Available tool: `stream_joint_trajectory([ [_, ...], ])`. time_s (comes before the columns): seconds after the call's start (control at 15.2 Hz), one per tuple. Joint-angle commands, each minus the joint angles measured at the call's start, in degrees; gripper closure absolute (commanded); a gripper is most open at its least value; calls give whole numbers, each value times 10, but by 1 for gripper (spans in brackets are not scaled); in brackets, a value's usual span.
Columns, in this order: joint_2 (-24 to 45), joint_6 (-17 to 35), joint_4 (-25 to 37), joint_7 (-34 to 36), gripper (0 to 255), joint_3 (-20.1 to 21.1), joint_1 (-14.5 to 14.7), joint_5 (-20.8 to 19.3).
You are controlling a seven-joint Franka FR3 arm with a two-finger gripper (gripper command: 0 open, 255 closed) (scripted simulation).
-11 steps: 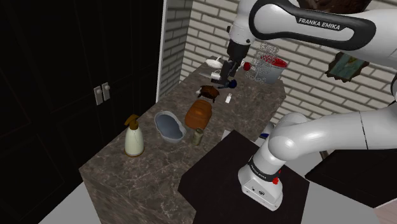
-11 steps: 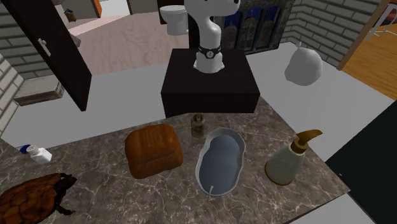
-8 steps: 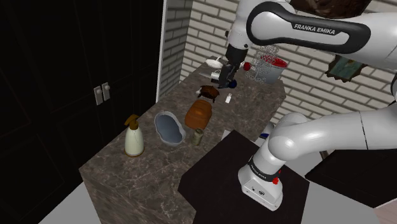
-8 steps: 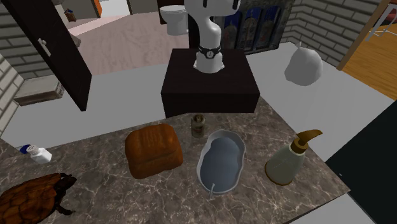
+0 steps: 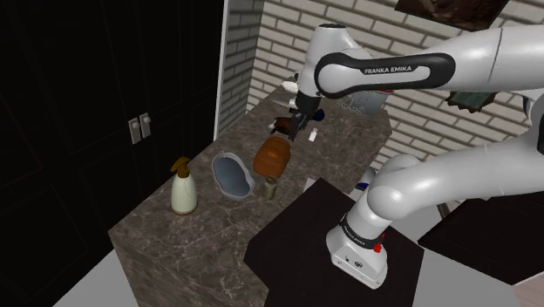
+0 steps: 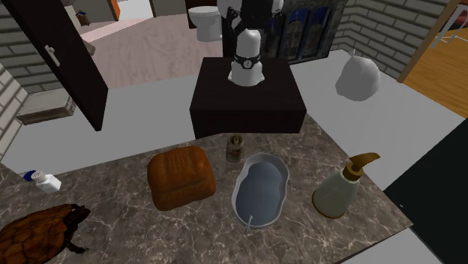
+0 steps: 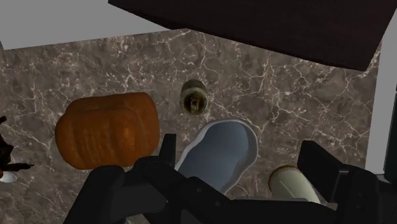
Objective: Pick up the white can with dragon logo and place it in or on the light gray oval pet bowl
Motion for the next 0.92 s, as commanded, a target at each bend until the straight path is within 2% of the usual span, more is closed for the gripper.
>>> stream_joint_trajectory([
  [0.0, 23, 48, -23, -8, 0, -8, -4, -5],
  [0.46, 155, 222, -66, -29, 0, -30, -15, -21],
  [0.86, 309, 373, -63, -47, 0, -46, -23, -30],
])
